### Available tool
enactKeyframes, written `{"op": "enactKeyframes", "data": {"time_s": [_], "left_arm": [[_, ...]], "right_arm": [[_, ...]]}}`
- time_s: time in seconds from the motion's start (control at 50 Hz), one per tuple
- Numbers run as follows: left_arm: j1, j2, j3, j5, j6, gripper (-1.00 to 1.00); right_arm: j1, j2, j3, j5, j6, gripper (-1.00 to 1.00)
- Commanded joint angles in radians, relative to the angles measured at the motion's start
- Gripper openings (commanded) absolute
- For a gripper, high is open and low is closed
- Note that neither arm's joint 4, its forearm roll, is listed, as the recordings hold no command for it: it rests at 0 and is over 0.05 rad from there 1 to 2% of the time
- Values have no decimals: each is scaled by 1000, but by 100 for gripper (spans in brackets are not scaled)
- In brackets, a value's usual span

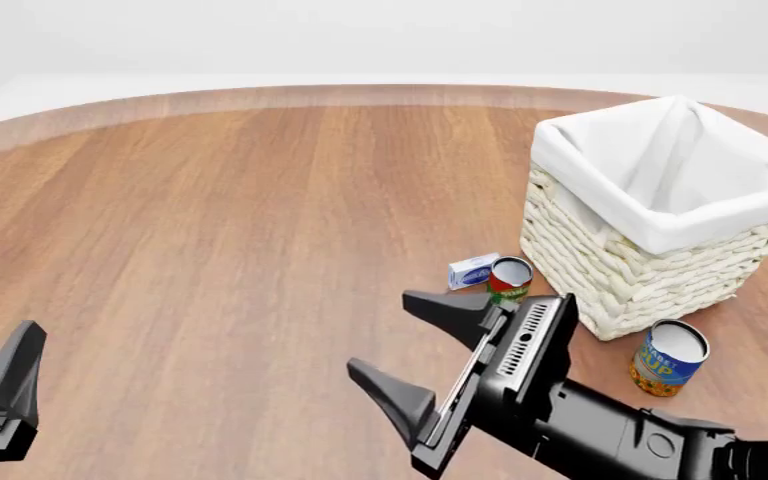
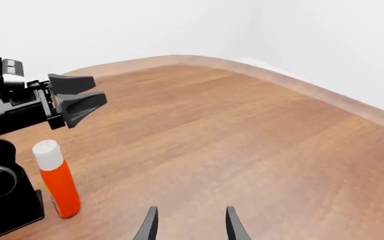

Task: Pick up the ketchup, and put it in the basket.

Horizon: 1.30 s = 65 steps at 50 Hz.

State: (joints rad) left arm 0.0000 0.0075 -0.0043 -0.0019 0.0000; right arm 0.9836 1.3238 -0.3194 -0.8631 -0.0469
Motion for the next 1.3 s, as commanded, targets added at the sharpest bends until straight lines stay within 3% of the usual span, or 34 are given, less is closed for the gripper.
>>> {"op": "enactKeyframes", "data": {"time_s": [0.02,1.3], "left_arm": [[0,0,0,0,0,100],[0,0,0,0,0,100]], "right_arm": [[19,18,-15,-6,2,100],[162,138,-90,-9,26,100]]}}
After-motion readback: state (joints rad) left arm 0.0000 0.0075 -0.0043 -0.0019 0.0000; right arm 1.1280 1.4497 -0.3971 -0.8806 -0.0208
